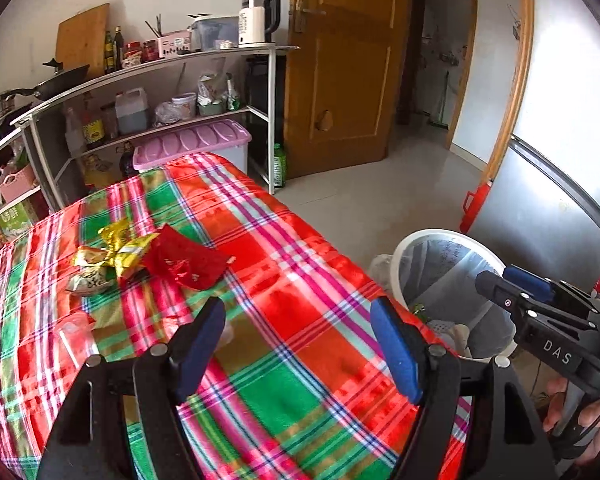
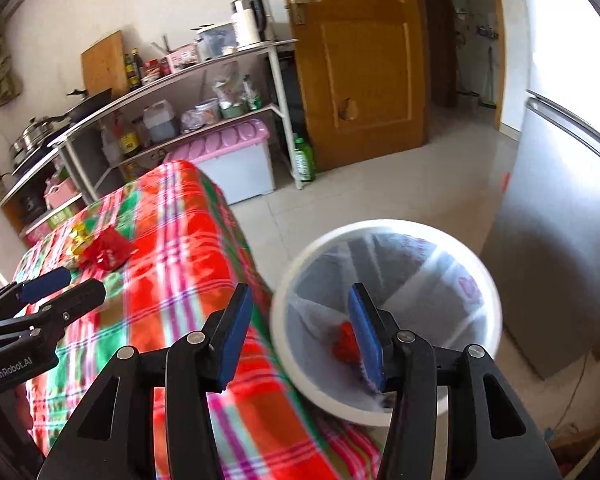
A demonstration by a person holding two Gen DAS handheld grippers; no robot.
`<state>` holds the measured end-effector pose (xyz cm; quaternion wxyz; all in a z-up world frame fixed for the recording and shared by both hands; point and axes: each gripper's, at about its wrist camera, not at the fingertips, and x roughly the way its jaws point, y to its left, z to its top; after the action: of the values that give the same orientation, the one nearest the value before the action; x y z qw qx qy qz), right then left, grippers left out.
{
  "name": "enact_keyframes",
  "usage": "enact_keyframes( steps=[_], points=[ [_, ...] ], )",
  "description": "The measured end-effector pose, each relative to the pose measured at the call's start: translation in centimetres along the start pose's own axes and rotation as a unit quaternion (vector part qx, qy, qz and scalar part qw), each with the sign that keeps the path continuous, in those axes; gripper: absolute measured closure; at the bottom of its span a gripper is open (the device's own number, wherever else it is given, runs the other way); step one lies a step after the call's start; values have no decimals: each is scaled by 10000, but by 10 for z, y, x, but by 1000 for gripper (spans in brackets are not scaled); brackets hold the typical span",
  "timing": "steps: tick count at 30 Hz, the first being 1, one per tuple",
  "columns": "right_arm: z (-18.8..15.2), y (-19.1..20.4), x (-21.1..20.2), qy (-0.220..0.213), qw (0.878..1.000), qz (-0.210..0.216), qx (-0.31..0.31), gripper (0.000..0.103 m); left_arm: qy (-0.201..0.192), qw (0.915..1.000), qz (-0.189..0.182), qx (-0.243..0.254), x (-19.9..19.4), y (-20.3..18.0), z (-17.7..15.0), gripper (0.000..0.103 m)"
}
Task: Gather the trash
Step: 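Move both tools back over the table toward the plastic cups, then grasp the clear plastic cup with the left tool while the right tool grasps the red-rimmed cup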
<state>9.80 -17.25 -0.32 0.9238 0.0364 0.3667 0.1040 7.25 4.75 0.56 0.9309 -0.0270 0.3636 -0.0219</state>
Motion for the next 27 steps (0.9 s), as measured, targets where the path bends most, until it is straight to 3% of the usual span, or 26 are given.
enact_keyframes(
  steps=[18,22,27],
  points=[
    [-2,120,31,166,9904,1022,-911,52,-37,9920,793,-977,-30,124,-34,23],
    [-5,145,38,292,9858,1248,-1086,42,2,9897,848,-1152,-32,143,-41,21],
    [-8,173,48,440,9769,1609,-1338,41,52,9866,967,-1311,-33,164,-48,20]
  ],
)
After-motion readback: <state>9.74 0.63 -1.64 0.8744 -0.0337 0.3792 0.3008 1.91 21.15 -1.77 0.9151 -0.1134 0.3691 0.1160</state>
